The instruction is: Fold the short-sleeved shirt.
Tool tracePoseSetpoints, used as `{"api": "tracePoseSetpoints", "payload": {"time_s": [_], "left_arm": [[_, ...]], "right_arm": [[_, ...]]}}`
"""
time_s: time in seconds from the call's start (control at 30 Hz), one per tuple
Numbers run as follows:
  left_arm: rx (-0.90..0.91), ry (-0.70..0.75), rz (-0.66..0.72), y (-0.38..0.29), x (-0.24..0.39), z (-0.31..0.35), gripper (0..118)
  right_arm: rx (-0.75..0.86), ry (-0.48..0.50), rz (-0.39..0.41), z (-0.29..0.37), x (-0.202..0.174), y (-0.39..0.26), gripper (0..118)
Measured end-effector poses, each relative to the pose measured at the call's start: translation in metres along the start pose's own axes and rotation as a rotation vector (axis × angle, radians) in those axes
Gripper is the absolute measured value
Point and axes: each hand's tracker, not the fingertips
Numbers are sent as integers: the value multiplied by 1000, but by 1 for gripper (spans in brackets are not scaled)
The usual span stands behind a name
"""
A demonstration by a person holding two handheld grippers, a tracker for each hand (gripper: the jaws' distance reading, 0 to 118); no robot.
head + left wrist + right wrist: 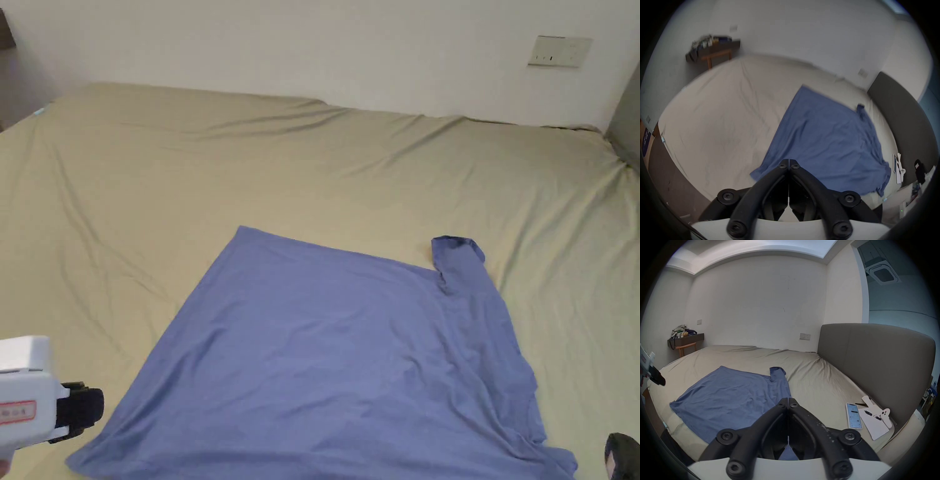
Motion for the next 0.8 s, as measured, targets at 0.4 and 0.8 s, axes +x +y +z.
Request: {"api": "tracePoseSetpoints", "payload": {"time_s": [0.4, 0.8], "left_arm": [[-255, 80, -93, -11, -30, -73, 111], [-276, 106, -135, -20, -30, -109, 71]], "right_arm": [[-71, 7, -12, 0, 4, -10, 2], [-125, 1, -8, 3, 4, -23, 2]]}}
